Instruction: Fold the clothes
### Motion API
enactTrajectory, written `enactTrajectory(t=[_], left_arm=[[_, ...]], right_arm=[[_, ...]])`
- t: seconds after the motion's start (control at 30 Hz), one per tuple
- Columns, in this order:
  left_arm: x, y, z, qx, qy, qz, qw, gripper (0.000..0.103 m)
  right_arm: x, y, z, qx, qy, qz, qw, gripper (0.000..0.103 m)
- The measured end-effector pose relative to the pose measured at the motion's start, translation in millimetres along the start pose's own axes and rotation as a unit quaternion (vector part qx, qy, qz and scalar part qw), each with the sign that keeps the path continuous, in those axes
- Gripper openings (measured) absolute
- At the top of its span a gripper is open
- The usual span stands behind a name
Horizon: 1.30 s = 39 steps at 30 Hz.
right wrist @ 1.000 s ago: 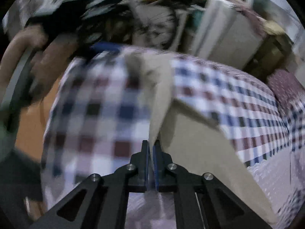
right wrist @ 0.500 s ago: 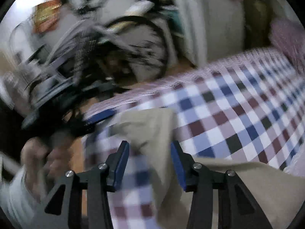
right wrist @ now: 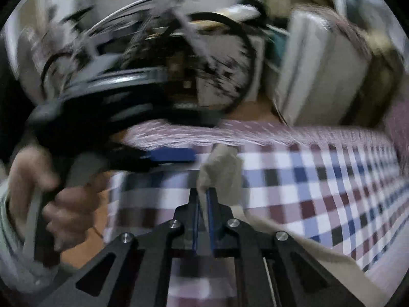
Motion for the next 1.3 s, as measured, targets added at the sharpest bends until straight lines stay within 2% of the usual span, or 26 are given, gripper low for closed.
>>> enactTrajectory(t=[0.07, 0.13, 0.17, 0.2, 0.27, 0.37, 0.43, 0.53, 0.63, 0.73, 0.83, 1.03, 1.13, 1.3], left_arm=[[-3.7, 1.5, -5.0, -0.009, 0.006, -0.005, 0.9999, 0.072], [-7.5, 3.0, -10.1, -0.018, 0.013, -0.01, 0.9997, 0.07], [-9.3, 3.8, -12.6, -0.023, 0.016, -0.012, 0.9995, 0.067], [-10.8, 4.6, -16.6, -0.024, 0.015, -0.009, 0.9996, 0.066], [-13.1, 6.5, -24.1, -0.025, 0.011, -0.002, 0.9996, 0.066], [-14.3, 13.3, -31.5, -0.03, 0.003, 0.011, 0.9995, 0.066], [-14.5, 27.3, -34.7, -0.041, -0.001, 0.014, 0.9991, 0.066], [-13.9, 51.9, -40.4, -0.056, -0.005, 0.023, 0.9982, 0.066], [-14.5, 64.4, -41.8, -0.039, -0.003, 0.017, 0.9991, 0.066], [-15.1, 76.4, -43.1, -0.021, -0.001, 0.01, 0.9997, 0.066], [-19.2, 82.6, -49.7, 0.013, 0.01, -0.023, 0.9996, 0.066], [-31.7, 100.3, -53.9, 0.027, 0.032, -0.09, 0.995, 0.066], [-31.9, 115.2, -53.6, 0.027, 0.029, -0.106, 0.9936, 0.066], [-29.8, 106.0, -50.2, 0.045, 0.024, -0.103, 0.9934, 0.066]], right_arm=[[-29.7, 4.8, -1.0, -0.008, -0.004, -0.028, 1.0, 0.009], [-52.0, 14.7, 1.6, -0.027, -0.013, -0.038, 0.999, 0.015], [-58.0, 20.8, -0.1, -0.032, -0.019, -0.036, 0.999, 0.017], [-59.8, 23.2, -2.2, -0.034, -0.023, -0.027, 0.999, 0.019], [-62.8, 27.9, -6.8, -0.036, -0.032, -0.006, 0.999, 0.033], [-42.1, 26.3, -22.0, -0.009, -0.022, 0.058, 0.998, 0.045], [-21.4, 25.6, -33.2, 0.011, -0.007, 0.104, 0.995, 0.047], [14.8, 26.2, -53.1, 0.042, 0.023, 0.176, 0.983, 0.049], [27.8, 30.0, -68.5, 0.069, 0.032, 0.208, 0.975, 0.051], [26.5, 27.5, -67.1, 0.068, 0.037, 0.206, 0.975, 0.051], [25.2, 24.8, -65.7, 0.067, 0.041, 0.204, 0.976, 0.051], [22.6, -1.9, -61.6, 0.056, 0.041, 0.185, 0.98, 0.051], [17.2, -19.1, -54.9, 0.06, 0.04, 0.172, 0.982, 0.051], [8.5, -23.2, -44.8, 0.059, 0.034, 0.16, 0.985, 0.051]])
Point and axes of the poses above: each gripper's, at about its wrist camera, not at the fingertips, and z roughly the way its jaws point, x to its right, y to its underside, the point moved 4 cm from there along z, roughly the way its jaws point, and after that the axes turned 6 degrees about x, right-handed, at the moved point
